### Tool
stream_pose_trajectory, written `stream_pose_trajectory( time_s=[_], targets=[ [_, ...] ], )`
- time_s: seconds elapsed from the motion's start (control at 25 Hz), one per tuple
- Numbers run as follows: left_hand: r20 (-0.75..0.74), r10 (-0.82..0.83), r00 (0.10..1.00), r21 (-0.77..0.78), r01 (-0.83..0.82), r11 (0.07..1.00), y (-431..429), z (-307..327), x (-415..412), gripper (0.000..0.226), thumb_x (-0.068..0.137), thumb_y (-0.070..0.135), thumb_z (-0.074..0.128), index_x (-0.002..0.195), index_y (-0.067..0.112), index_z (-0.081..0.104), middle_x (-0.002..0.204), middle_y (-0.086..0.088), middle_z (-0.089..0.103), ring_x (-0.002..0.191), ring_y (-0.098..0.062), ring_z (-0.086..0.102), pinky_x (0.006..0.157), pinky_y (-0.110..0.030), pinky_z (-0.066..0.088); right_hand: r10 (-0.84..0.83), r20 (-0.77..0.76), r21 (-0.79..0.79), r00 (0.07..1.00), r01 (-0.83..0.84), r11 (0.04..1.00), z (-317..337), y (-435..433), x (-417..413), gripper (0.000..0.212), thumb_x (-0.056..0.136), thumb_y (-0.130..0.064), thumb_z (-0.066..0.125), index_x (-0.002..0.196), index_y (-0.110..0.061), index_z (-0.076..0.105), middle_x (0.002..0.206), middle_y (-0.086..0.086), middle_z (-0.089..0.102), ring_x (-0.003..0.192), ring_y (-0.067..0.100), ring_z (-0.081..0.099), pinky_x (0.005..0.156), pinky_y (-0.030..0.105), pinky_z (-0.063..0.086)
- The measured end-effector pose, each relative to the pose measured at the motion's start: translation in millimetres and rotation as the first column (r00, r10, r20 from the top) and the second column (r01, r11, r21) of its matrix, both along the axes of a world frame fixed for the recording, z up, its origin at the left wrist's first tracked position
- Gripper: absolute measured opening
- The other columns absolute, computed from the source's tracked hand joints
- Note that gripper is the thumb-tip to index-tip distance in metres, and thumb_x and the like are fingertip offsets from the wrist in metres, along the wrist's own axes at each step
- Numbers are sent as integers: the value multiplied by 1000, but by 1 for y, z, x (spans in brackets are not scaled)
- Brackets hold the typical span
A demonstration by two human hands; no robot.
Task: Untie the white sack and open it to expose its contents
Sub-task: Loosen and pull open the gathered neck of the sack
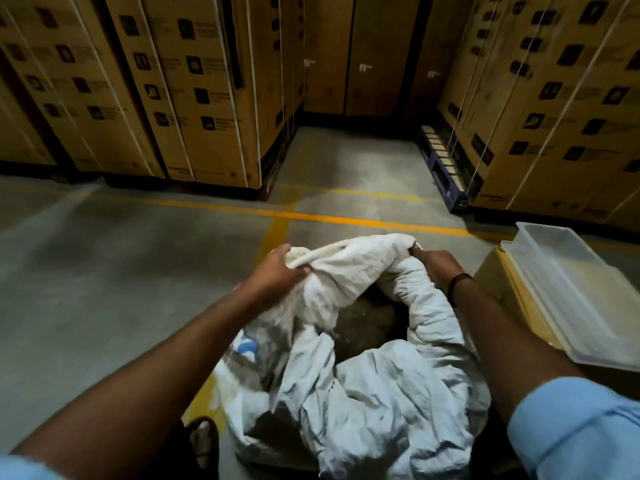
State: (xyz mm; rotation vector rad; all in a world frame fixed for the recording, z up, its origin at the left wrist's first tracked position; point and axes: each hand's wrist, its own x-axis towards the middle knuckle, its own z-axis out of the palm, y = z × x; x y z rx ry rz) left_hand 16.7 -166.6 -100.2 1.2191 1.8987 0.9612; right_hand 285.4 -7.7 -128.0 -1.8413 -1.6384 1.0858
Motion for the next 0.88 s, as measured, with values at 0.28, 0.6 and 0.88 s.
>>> stream_pose_trajectory(
  time_s=[0.28, 0.6, 0.88],
  targets=[
    [978, 87, 191, -92, 17, 996, 18, -1, -10, 43, 95, 6, 34, 90, 1, 77, 87, -11, 76, 72, -22, 76, 63, -28, 62, 191, 803, 554, 565, -825, 111, 7, -61, -77, 88, 83, -49, 50, 155, -10, 18, 162, 11, 22, 150, 29, 19, 118, 58, 16],
    [-579, 145, 802, -36, -204, 978, 13, -13, -22, 79, 83, 67, 56, 143, 17, 45, 134, -17, 60, 115, -35, 61, 91, -42, 48, 331, 701, 241, 631, -647, 723, 29, -23, -113, 86, 78, -48, 72, 146, -14, 33, 109, 20, 67, 100, 38, 64, 78, 39, 49],
    [-60, 67, 996, -182, -77, 980, -12, -61, 14, 77, 87, 33, 68, 150, 6, 33, 126, -19, 63, 110, -32, 65, 90, -37, 53, 417, 293, -84, 860, -412, 907, 37, -29, -137, 22, 70, -33, 80, 75, -16, 68, 84, 5, 66, 71, 16, 59, 57, 30, 43]
  ],
)
